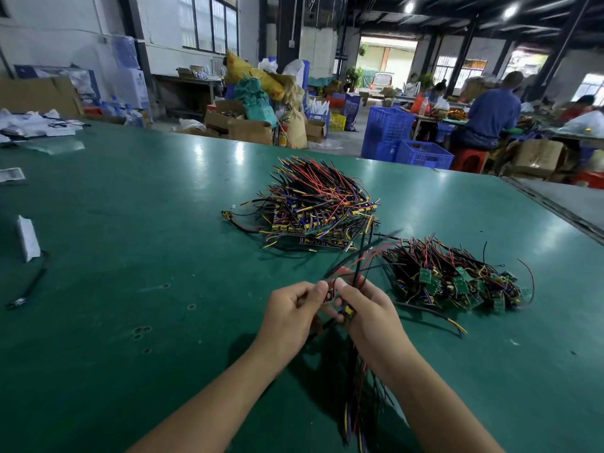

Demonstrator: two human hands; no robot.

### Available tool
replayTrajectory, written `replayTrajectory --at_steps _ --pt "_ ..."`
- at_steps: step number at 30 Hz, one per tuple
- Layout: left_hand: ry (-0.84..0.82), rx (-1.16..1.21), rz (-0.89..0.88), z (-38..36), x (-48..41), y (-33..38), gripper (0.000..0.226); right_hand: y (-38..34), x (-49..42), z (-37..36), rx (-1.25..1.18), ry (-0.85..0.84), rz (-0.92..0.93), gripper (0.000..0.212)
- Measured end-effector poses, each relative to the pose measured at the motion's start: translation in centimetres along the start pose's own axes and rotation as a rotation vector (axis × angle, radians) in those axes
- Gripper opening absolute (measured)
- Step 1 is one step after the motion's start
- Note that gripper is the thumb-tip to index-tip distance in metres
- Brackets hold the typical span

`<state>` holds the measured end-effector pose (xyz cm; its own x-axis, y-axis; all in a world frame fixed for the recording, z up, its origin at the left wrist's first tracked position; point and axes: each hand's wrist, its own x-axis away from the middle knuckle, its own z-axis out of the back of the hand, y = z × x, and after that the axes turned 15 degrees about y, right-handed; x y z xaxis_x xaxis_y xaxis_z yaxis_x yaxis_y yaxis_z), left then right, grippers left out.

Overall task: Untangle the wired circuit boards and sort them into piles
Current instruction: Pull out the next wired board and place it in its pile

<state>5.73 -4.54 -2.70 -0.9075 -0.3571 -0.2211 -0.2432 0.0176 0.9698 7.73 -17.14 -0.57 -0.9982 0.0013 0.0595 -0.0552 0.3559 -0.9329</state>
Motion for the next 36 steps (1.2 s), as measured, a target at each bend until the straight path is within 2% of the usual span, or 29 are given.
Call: replayTrajectory --at_steps 3,8,12,14,18,20,22,24,27,29,32,34,36 --pt "0.030 -0.156 -0.128 0.3 -0.1 -0.3 0.040 0.1 0.3 0.0 0.112 -0.018 0.099 0.005" --pt "0.038 -0.421 -0.344 0.5 0.2 -0.8 0.055 0.6 0.2 -0.1 0.241 0.097 0.199 0.011" --pt "0.027 -0.549 -0.386 0.8 0.0 -0.6 0.062 0.6 0.2 -0.2 0.274 0.130 0.253 0.014" --pt "0.076 -0.582 -0.379 0.9 0.1 -0.3 0.060 0.5 0.2 -0.1 0.281 0.143 0.273 0.014" --pt "0.179 -0.367 -0.310 0.5 0.4 0.6 0.047 0.2 0.1 0.1 0.292 0.150 0.330 0.015" --pt "0.153 -0.284 -0.229 0.3 0.3 0.9 0.031 -0.2 0.4 0.1 0.250 0.092 0.300 0.020" --pt "0.083 -0.249 -0.150 0.2 0.1 1.0 0.032 -0.5 0.6 0.1 0.260 0.009 0.288 0.024" --pt "0.027 -0.221 -0.103 0.1 0.1 1.0 0.041 -0.3 0.8 0.2 0.411 -0.060 0.342 0.018" --pt "-0.006 -0.134 -0.081 0.0 0.4 1.3 0.041 -0.1 1.2 0.3 0.652 -0.172 0.393 0.014" --pt "0.022 -0.083 -0.063 0.1 0.4 1.6 0.040 -0.2 1.5 0.3 0.799 -0.238 0.468 0.013" --pt "0.116 -0.073 -0.062 0.5 0.3 1.9 0.038 -0.7 1.8 0.3 0.873 -0.249 0.488 0.012" --pt "0.156 -0.107 -0.079 0.7 0.2 2.1 0.028 -0.9 1.8 0.3 0.908 -0.286 0.476 0.011" --pt "0.199 -0.015 -0.031 0.6 -0.1 2.2 0.008 -0.9 1.8 0.3 0.942 -0.345 0.484 0.005"
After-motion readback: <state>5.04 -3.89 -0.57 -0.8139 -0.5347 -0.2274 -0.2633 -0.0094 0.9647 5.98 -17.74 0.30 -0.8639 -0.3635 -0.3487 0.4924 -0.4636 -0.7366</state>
